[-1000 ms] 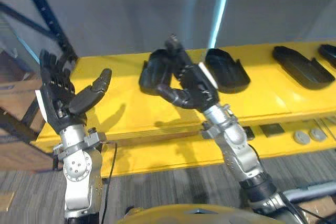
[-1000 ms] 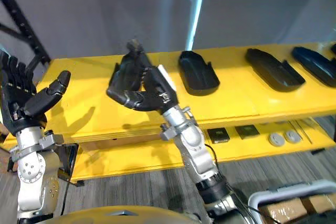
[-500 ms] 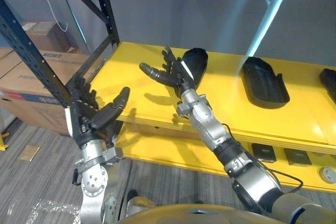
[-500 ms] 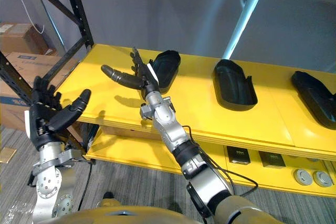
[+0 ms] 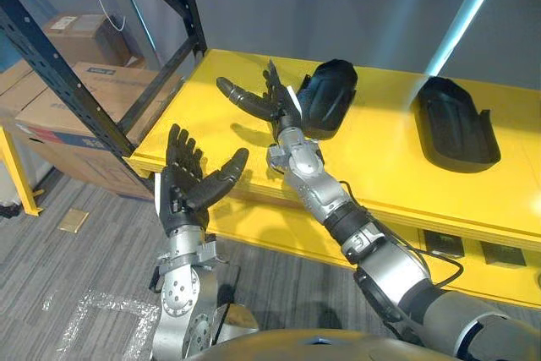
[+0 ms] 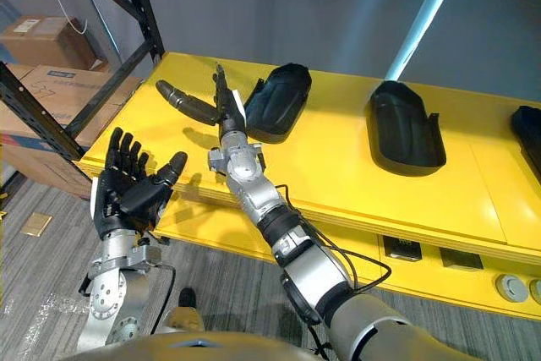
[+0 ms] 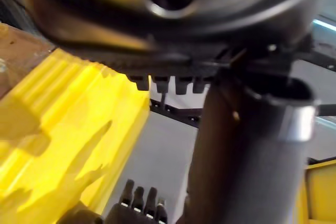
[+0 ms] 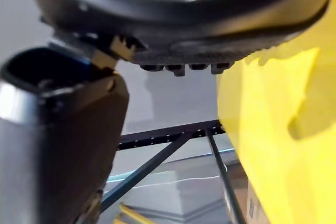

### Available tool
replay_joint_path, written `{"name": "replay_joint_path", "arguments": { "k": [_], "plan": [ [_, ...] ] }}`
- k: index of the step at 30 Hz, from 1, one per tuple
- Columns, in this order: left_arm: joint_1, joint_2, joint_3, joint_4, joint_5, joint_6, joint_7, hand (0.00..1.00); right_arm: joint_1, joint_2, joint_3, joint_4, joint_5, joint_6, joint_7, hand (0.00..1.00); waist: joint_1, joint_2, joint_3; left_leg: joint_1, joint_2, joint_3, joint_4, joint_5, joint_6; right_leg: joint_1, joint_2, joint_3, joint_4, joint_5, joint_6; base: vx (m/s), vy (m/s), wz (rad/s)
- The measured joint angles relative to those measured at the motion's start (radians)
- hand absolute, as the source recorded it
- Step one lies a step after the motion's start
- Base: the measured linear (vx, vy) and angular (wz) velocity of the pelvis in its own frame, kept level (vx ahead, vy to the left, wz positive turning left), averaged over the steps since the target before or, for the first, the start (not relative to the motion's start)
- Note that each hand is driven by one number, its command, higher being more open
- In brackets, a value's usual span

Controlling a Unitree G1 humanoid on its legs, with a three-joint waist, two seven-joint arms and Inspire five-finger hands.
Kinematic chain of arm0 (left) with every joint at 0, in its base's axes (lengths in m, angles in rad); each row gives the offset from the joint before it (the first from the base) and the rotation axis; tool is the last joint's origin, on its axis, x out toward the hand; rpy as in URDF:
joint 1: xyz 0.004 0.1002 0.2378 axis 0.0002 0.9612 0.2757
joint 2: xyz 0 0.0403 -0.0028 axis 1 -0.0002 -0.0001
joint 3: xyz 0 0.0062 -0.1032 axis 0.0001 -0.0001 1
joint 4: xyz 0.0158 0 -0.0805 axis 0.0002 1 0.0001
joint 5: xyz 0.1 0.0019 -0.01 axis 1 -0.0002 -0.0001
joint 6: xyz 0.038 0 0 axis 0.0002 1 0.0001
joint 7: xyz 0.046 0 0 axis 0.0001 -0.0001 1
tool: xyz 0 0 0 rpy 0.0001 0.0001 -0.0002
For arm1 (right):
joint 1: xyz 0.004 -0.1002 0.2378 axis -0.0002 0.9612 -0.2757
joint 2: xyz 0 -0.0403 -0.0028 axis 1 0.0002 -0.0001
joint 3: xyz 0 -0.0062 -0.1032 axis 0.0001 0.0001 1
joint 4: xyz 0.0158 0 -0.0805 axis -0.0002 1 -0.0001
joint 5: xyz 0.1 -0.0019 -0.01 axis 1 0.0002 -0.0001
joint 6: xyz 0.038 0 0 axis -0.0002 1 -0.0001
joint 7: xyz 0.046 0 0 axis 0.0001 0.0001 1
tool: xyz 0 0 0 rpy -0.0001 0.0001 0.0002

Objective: Walk over and take three plastic housings, then place them on the shelf

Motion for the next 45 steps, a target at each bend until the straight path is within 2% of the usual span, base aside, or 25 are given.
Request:
{"name": "replay_joint_path", "arguments": {
  "k": [4, 6, 14, 23, 27, 32, 37, 42, 45],
  "plan": [
    [0.0, 0.002, -0.024, 0.033, -0.021, 0.001, 0.002, 1.0, -0.039, -0.001, -0.02, 0.047, -0.113, 0.018, -0.122, 1.0, 0.002, 0.004, 0.007, -0.001, 0.0, 0.0, 0.0, 0.004, 0.001, -0.006, -0.003, 0.003, 0.009, -0.001, -0.001, -0.01, 0.005, -0.01],
    [0.0, 0.002, -0.034, 0.033, -0.033, 0.002, 0.002, 1.0, -0.069, -0.005, -0.079, 0.06, -0.143, 0.018, -0.188, 1.0, 0.001, 0.01, 0.014, -0.002, 0.0, 0.003, 0.0, 0.007, 0.003, -0.012, -0.005, 0.008, 0.013, 0.0, -0.001, -0.05, 0.022, -0.06],
    [0.0, 0.019, -0.078, 0.033, -0.035, 0.003, -0.002, 1.0, -0.077, -0.037, -0.152, 0.06, -0.141, 0.015, -0.206, 1.0, -0.011, 0.014, 0.017, 0.0, 0.0, 0.023, 0.0, 0.008, 0.004, -0.035, -0.011, 0.032, 0.027, 0.002, 0.0, -0.03, 0.014, -0.08],
    [-0.012, 0.037, -0.097, 0.042, -0.035, 0.004, -0.003, 1.0, -0.072, -0.073, -0.146, 0.06, -0.138, 0.028, -0.12, 1.0, -0.029, 0.021, 0.02, 0.003, 0.0, 0.038, 0.001, 0.008, 0.004, -0.048, -0.014, 0.049, 0.033, 0.002, 0.001, -0.01, 0.004, -0.04],
    [-0.029, 0.04, -0.095, 0.087, -0.035, 0.006, -0.017, 1.0, -0.059, -0.101, -0.113, 0.084, -0.139, 0.111, -0.037, 1.0, -0.032, 0.03, 0.029, 0.015, 0.0, 0.049, 0.001, 0.008, 0.004, -0.049, -0.017, 0.06, 0.041, 0.001, -0.001, -0.02, 0.007, -0.07],
    [-0.042, 0.043, -0.094, 0.103, -0.035, 0.009, -0.02, 1.0, -0.058, -0.137, -0.105, 0.101, -0.146, 0.154, 0.023, 1.0, -0.034, 0.028, 0.03, 0.018, 0.0, 0.054, 0.0, 0.008, 0.005, -0.05, -0.017, 0.066, 0.042, 0.001, -0.001, 0.0, 0.0, 0.0],
    [-0.062, 0.061, -0.091, 0.103, -0.035, 0.024, -0.042, 1.0, -0.062, -0.148, -0.104, 0.095, -0.242, 0.21, 0.121, 1.0, -0.04, 0.021, 0.035, 0.021, 0.0, 0.057, 0.0, 0.008, 0.005, -0.05, -0.018, 0.069, 0.044, 0.001, -0.001, 0.0, 0.0, 0.0],
    [-0.07, 0.072, -0.088, 0.104, -0.035, 0.03, -0.051, 1.0, -0.065, -0.195, -0.069, 0.098, -0.318, 0.206, 0.201, 1.0, -0.044, 0.011, 0.04, 0.021, 0.0, 0.058, 0.0, 0.008, 0.005, -0.049, -0.018, 0.069, 0.044, 0.001, -0.001, 0.0, 0.0, 0.0],
    [-0.084, 0.079, -0.064, 0.104, -0.035, 0.04, -0.058, 1.0, -0.065, -0.225, -0.069, 0.114, -0.346, 0.182, 0.246, 1.0, -0.043, 0.01, 0.04, 0.022, 0.0, 0.058, 0.0, 0.008, 0.005, -0.049, -0.018, 0.069, 0.045, 0.001, 0.0, 0.0, 0.0, 0.0]
  ]
}}
